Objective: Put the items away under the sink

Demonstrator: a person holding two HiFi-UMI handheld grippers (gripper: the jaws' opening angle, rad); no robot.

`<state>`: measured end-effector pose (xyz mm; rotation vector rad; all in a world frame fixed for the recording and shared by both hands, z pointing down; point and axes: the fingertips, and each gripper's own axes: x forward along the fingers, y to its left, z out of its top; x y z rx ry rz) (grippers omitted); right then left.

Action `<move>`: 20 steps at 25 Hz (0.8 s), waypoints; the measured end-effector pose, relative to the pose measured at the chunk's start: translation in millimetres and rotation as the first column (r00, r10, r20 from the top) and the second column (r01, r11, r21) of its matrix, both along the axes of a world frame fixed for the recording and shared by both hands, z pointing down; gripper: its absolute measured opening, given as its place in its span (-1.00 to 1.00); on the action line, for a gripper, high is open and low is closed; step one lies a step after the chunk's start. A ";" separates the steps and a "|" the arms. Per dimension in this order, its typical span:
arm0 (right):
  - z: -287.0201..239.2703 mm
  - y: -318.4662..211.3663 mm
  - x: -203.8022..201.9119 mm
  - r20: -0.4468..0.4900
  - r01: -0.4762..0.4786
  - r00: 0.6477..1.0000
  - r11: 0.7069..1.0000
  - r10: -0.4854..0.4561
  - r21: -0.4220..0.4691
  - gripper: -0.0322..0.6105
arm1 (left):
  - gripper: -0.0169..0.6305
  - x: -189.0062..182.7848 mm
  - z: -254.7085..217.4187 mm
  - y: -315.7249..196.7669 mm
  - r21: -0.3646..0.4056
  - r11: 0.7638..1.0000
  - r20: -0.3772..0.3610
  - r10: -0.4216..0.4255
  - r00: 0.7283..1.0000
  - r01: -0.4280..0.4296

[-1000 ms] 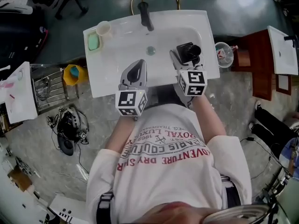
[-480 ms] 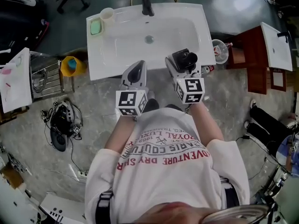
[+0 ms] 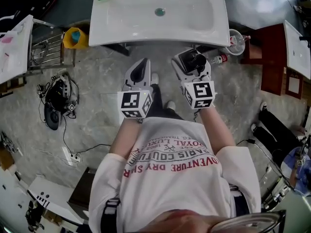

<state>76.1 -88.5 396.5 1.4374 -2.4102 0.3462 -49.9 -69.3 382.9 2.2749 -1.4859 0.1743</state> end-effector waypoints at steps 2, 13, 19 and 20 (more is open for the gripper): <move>10.5 24.1 3.3 -0.015 0.024 1.000 1.000 -0.024 -0.010 0.27 | -0.88 1.3 11.2 27.7 -0.018 1.000 -0.003 -0.025 1.000 0.024; 89.4 79.4 -12.8 -0.031 0.126 0.991 0.989 -0.128 -0.071 0.27 | -0.88 -19.8 73.5 99.6 -0.063 0.990 0.018 -0.127 0.992 0.128; 160.9 58.1 -37.4 -0.021 0.167 0.986 0.985 -0.168 -0.047 0.27 | -0.88 -46.7 126.5 76.3 -0.010 0.983 0.044 -0.181 0.982 0.182; 176.4 51.8 -43.6 -0.018 0.173 0.985 0.984 -0.174 -0.047 0.27 | -0.88 -52.8 138.6 70.3 -0.002 0.982 0.051 -0.191 0.980 0.191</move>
